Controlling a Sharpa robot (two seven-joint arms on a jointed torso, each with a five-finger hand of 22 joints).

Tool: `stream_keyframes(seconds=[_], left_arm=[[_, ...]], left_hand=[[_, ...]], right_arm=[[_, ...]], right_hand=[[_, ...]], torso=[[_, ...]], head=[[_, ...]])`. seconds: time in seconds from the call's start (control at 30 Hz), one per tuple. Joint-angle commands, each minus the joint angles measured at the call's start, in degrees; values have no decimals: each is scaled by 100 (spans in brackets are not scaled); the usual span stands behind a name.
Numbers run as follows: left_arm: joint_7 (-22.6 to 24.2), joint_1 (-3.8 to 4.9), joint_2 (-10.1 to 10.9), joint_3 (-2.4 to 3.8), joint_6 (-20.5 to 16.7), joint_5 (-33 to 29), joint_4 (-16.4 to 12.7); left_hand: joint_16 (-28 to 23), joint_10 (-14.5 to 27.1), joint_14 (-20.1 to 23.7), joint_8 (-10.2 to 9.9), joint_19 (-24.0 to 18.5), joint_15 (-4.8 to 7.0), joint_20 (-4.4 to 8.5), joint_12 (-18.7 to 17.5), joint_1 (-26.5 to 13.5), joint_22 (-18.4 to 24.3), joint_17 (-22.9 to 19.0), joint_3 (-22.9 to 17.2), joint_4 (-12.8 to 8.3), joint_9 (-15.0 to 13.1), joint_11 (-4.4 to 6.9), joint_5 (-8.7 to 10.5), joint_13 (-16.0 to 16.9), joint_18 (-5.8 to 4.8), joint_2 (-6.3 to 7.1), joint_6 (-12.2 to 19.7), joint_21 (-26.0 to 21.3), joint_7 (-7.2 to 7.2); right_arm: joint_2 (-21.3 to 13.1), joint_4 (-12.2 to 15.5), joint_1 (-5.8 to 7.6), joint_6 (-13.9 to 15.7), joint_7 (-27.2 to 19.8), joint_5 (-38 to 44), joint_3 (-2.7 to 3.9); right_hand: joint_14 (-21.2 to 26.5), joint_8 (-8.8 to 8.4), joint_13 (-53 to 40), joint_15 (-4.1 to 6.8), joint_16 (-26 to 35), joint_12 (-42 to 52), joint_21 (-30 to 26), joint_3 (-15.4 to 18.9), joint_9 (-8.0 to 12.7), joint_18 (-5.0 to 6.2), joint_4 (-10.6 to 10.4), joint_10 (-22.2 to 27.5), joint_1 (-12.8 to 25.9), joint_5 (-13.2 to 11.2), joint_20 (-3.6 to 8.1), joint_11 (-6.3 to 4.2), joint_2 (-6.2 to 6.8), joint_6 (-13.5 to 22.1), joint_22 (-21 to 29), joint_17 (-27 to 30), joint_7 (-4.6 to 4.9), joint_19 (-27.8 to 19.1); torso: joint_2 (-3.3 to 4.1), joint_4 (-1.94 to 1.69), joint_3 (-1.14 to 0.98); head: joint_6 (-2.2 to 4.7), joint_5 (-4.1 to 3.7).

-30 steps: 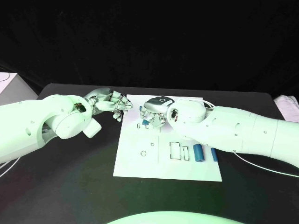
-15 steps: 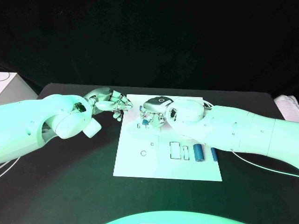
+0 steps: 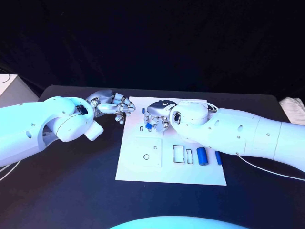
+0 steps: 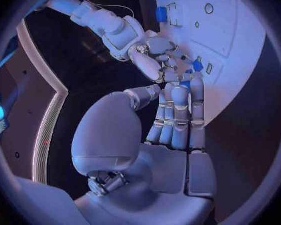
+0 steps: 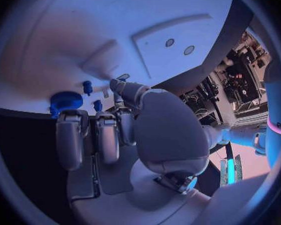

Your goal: Assemble the parts on the task board

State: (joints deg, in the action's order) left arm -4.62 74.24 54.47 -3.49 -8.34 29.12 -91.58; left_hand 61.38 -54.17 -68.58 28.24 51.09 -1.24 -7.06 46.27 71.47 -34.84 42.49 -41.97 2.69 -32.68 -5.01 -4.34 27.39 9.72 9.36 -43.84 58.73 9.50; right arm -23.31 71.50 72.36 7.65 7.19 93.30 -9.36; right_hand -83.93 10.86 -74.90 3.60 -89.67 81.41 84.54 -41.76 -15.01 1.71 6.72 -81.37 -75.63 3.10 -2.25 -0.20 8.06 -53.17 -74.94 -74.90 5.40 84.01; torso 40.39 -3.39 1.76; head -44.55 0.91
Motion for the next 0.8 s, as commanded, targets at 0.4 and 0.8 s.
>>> stream_keyframes(seconds=[0.4,0.8], left_arm=[[9,5,3,5,63,-28,-5],[-2,5,7,5,76,-25,-1]], left_hand=[[-29,4,10,-16,-13,1,-16,-34,-2,7,-8,22,2,8,-7,13,-9,83,2,-13,-26,35],[-29,4,10,-16,-13,1,-16,-34,-2,7,-8,22,2,8,-7,13,-9,83,2,-13,-26,35]], right_arm=[[-125,170,-13,-45,78,4,-21],[-244,285,-24,344,136,-79,-21]], right_hand=[[-607,74,-673,-92,-33,42,56,69,-40,-57,38,-29,177,-27,-49,133,2,-169,-1266,-1510,121,386],[-607,15,-672,-158,-33,49,73,237,-27,-62,-3,-46,311,-27,-121,210,69,-103,-1277,-1510,160,397]], torso=[[1,-2,-2],[2,-5,0]], head=[[8,-10],[1,-7]])
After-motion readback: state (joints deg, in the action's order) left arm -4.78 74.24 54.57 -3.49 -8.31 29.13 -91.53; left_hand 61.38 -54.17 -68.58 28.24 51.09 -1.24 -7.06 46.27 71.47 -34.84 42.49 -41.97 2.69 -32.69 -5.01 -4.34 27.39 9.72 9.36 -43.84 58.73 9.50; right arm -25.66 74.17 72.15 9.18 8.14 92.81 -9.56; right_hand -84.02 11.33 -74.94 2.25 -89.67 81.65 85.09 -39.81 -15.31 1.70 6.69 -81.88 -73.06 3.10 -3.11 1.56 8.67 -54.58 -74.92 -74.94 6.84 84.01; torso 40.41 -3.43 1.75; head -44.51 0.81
